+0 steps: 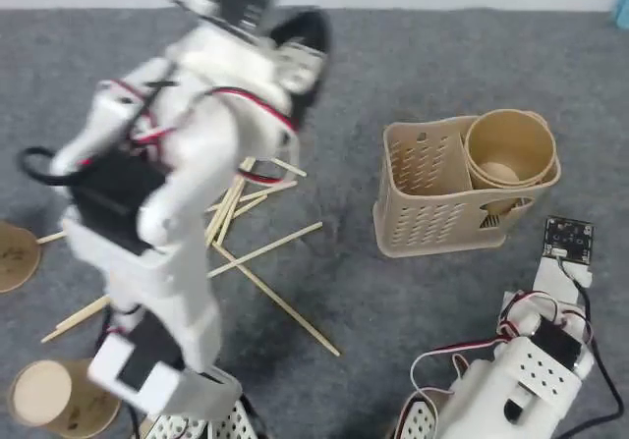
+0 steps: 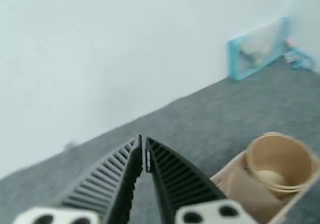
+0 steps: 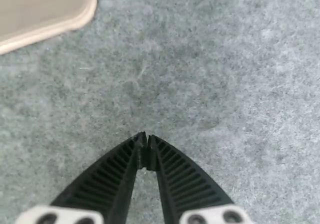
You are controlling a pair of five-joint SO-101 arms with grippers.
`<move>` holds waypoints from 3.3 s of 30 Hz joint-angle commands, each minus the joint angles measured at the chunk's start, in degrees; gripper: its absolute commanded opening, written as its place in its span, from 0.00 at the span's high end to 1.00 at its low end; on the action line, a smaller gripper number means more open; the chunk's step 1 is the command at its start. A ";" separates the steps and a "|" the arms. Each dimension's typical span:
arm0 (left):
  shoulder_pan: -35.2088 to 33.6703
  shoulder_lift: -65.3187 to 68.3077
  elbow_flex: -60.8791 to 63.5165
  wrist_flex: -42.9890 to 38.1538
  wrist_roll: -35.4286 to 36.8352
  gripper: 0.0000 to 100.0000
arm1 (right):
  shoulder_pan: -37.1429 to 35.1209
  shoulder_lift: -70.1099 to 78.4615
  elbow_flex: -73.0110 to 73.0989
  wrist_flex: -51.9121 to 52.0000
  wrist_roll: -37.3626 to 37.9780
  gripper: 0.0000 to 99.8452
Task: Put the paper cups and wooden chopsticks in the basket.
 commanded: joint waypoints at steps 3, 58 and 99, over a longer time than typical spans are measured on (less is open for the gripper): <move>-9.76 -12.31 17.45 1.76 3.34 0.99 | -0.04 -1.10 -0.53 -0.84 0.09 0.99; -25.58 -74.46 149.67 -63.21 3.60 0.99 | -20.44 52.26 -126.59 48.92 -11.87 0.99; -25.58 -74.46 149.85 -63.21 3.60 0.99 | -23.87 5.49 -34.46 -12.62 -11.34 0.99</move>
